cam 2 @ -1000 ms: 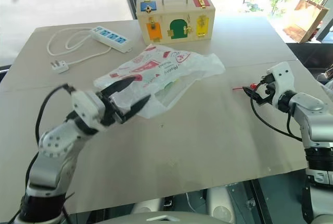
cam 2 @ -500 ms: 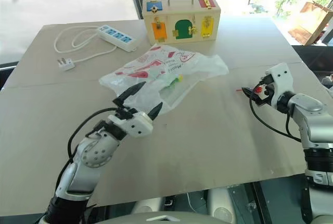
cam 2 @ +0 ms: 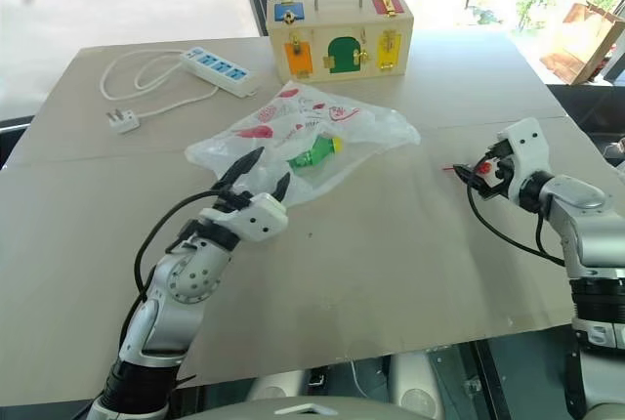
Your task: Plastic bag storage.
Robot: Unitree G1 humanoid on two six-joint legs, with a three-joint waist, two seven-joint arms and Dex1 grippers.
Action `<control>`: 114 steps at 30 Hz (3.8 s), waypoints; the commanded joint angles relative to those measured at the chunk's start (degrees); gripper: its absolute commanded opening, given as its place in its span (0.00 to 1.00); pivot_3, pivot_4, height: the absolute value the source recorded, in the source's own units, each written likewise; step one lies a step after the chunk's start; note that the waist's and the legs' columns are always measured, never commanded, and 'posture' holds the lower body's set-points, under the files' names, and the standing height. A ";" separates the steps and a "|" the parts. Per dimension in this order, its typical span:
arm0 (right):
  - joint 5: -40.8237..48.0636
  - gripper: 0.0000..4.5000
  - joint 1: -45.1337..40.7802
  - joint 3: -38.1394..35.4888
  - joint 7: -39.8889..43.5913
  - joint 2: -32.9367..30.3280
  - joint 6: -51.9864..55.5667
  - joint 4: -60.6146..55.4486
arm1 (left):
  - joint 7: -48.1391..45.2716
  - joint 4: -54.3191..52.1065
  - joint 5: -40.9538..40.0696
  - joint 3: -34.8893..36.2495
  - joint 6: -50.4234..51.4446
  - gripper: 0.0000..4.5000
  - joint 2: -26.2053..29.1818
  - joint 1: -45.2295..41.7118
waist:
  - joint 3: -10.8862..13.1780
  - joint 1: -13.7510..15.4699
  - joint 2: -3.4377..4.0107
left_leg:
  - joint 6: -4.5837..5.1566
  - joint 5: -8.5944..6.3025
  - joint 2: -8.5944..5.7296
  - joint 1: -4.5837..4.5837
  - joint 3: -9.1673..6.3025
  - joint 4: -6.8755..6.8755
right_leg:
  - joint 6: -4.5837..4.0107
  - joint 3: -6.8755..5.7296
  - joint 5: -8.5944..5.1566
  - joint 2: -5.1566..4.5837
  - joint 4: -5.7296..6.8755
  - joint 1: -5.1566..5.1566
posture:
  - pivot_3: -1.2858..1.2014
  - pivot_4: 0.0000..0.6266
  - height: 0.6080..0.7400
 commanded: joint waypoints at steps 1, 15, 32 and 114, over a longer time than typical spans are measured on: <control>-0.67 1.00 -0.96 -0.96 -0.41 -0.05 -1.98 0.05 | 1.22 -3.65 -1.30 2.26 0.36 0.32 -0.01 0.87 | 0.00 0.02 0.00 | 0.00 0.00 0.00 0.00 0.00 0.00 | 0.00 0.00 0.00 0.00 0.00 0.00 | 0.52 0.24 1.00; -3.89 1.00 -13.99 -2.03 1.36 -0.12 -6.72 32.69 | -5.95 -7.31 -32.86 9.06 0.87 0.03 -5.84 3.92 | -0.02 -0.27 0.02 | -0.01 0.00 -0.01 0.04 0.05 0.03 | -0.01 0.01 0.01 0.00 0.02 0.02 | 0.52 0.24 1.00; 0.09 1.00 -21.93 -5.42 7.64 7.15 -10.39 48.48 | -4.77 -8.93 -39.47 8.07 5.80 0.03 -6.93 6.27 | -0.06 -1.50 0.04 | 0.00 0.00 -0.03 0.27 0.03 0.05 | -0.01 0.02 0.01 0.05 0.03 0.30 | 0.52 0.24 1.00; -2.72 0.99 -22.59 12.79 8.57 16.79 -9.05 14.08 | -18.79 3.05 -65.57 19.37 10.20 0.00 3.21 -1.95 | -0.07 -1.39 0.07 | -0.05 0.02 -0.05 -0.03 0.01 0.17 | -0.04 0.04 -0.01 0.05 0.50 -0.23 | 0.52 0.24 1.00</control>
